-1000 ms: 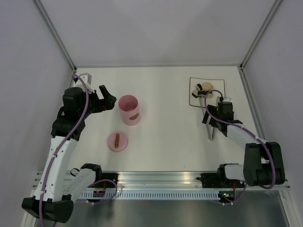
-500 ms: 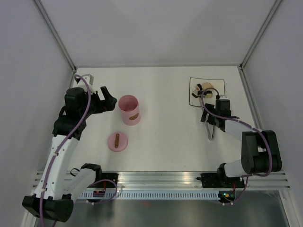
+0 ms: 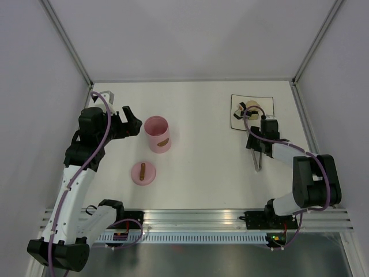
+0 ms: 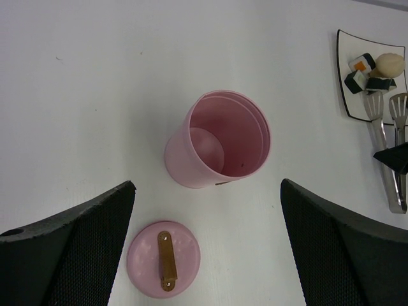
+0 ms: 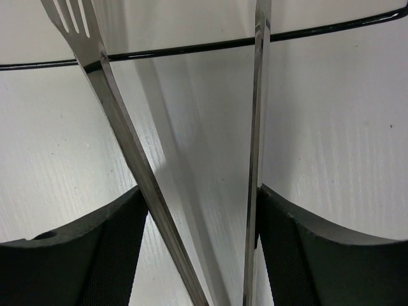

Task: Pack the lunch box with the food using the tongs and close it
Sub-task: Pick up the clamp from the plate.

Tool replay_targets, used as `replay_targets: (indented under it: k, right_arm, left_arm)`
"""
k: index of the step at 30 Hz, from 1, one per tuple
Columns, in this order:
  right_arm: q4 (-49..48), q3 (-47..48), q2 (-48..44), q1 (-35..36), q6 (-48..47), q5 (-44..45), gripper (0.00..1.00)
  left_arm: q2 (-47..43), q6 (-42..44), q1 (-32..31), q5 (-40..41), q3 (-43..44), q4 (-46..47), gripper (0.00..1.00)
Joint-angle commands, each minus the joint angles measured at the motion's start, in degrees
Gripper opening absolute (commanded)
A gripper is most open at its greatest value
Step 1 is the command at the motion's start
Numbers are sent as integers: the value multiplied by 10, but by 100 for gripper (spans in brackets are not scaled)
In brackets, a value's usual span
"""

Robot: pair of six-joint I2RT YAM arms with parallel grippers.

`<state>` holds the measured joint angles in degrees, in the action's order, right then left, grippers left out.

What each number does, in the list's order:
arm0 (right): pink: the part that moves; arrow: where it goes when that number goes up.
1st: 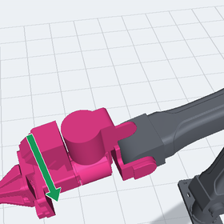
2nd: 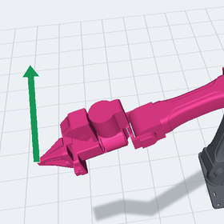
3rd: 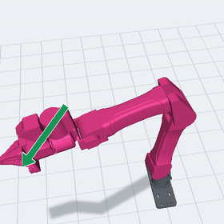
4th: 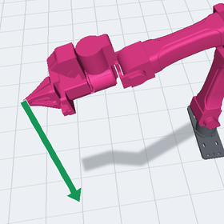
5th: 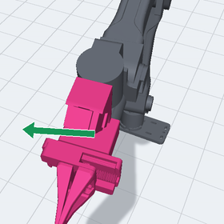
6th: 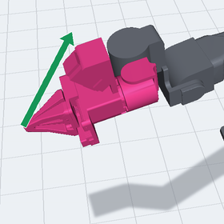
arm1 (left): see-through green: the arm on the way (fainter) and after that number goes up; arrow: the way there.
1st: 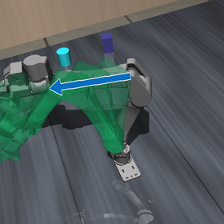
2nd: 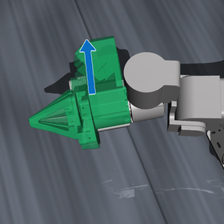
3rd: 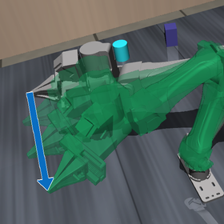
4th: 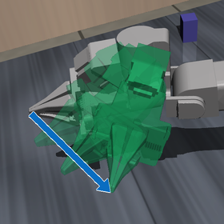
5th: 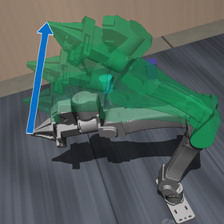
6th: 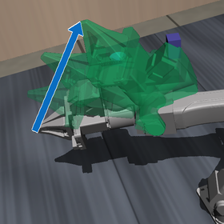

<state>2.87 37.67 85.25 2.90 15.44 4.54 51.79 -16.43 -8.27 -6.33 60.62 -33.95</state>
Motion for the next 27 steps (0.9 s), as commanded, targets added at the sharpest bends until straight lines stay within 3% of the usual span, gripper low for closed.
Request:
replay_targets:
  k: [1, 5, 27]
  right_arm:
    - [8, 7, -6, 5, -3, 11, 69]
    - [13, 7, -19, 11, 4, 9, 62]
    - [173, 132, -106, 12, 27, -40, 57]
  left_arm:
    - [-8, 21, -1, 1, -2, 16, 100]
    - [-11, 22, -1, 1, 1, 15, 100]
    - [-41, 18, -1, -2, -5, 15, 100]
